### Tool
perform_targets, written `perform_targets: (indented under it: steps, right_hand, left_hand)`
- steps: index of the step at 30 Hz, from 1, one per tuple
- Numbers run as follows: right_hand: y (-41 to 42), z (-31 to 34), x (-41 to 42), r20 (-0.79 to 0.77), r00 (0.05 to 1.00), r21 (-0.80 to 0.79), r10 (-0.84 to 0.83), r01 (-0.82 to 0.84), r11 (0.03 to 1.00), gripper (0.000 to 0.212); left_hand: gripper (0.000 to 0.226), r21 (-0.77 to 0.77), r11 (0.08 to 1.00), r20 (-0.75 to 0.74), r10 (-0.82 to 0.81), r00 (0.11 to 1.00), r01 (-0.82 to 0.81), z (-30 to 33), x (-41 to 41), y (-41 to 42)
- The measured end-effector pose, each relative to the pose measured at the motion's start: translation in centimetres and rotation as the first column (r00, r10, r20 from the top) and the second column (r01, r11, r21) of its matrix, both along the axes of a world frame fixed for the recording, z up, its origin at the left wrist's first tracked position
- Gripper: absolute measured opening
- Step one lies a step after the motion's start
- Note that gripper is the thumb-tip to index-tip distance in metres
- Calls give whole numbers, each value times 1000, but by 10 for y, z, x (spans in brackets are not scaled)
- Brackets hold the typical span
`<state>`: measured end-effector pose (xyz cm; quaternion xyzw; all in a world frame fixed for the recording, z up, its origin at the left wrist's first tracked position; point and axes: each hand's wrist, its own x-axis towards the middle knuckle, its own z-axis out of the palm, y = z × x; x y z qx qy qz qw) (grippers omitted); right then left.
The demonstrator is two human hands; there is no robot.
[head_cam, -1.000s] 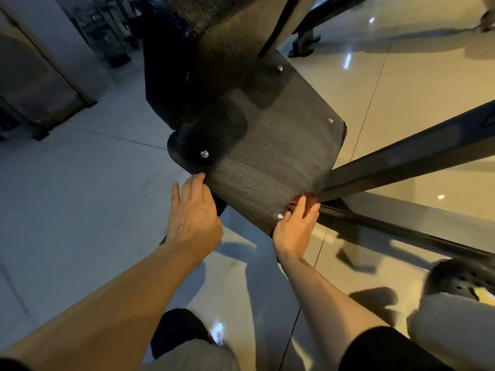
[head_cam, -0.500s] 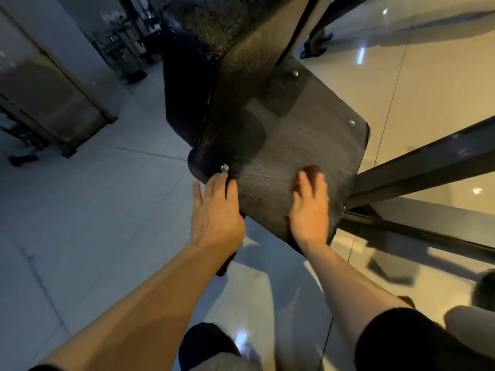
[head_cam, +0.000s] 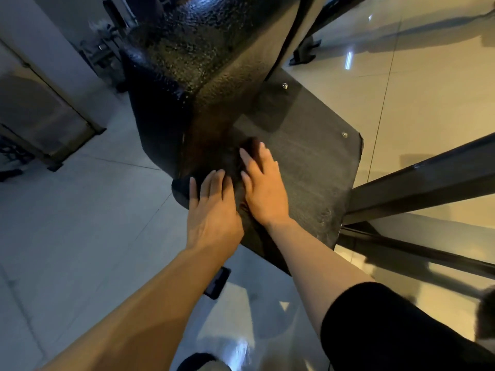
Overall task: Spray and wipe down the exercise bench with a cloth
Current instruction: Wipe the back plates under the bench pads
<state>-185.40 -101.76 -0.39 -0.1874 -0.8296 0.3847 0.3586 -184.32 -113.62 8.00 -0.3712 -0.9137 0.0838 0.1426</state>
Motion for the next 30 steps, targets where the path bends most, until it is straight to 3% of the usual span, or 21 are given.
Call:
perform_targets:
  steps: [2, 4, 6, 8, 10, 12, 14, 16, 18, 21, 24, 26, 28, 30]
  right_hand:
    - [25, -31, 19, 63, 976, -214, -207, 215, 953, 44]
    - [46, -57, 39, 191, 918, -412, -348, 397, 820, 45]
    - [58, -65, 48, 308, 846, -502, -436, 534, 681, 46]
    - [58, -52, 33, 360, 802, -503, -477, 598, 624, 47]
    - [50, -26, 3, 279, 849, -471, -450, 529, 706, 48]
    - [40, 3, -31, 96, 935, -319, -342, 355, 879, 47]
    - [38, 24, -57, -70, 992, -155, -105, 93, 984, 46]
    - [52, 29, -66, -92, 994, -16, 66, -67, 998, 46]
    - [74, 17, -62, -67, 997, 38, 28, -26, 999, 47]
    - [107, -17, -41, 18, 974, -163, -224, 224, 961, 45]
    - [136, -41, -17, 188, 904, -443, -384, 427, 788, 46]
    - [141, -40, -17, 287, 844, -487, -454, 536, 689, 47]
    - [133, -22, -36, 228, 853, -405, -470, 522, 751, 46]
    - [123, 5, -67, 72, 926, -292, -371, 375, 880, 46]
  left_hand:
    - [70, -32, 998, 14, -47, 999, 47, -3, -1, 10]
    - [72, -46, 995, 18, -84, 996, 84, -7, -6, 18]
    - [72, -80, 991, 6, -106, 994, 107, -9, -12, 25]
    - [73, -124, 987, -47, -109, 993, 102, -8, -22, 28]
    - [72, -214, 974, -93, -92, 991, 70, -5, -32, 33]
    - [72, -277, 959, -142, -102, 985, 60, -6, -49, 39]
    - [76, -231, 972, -229, -101, 968, 46, -6, -62, 45]
    - [69, -124, 989, -237, -104, 966, 77, -10, -69, 52]
    - [60, -72, 987, -229, -159, 960, 146, -16, -71, 63]
    - [66, -58, 979, -257, -205, 945, 196, -22, -67, 78]
    - [73, -137, 981, -251, -171, 953, 139, -24, -67, 91]
    - [74, -134, 981, -285, -176, 942, 143, -26, -76, 97]
    - [71, -103, 977, -307, -209, 928, 186, -27, -89, 102]
    - [64, -104, 969, -288, -246, 926, 225, -28, -98, 106]
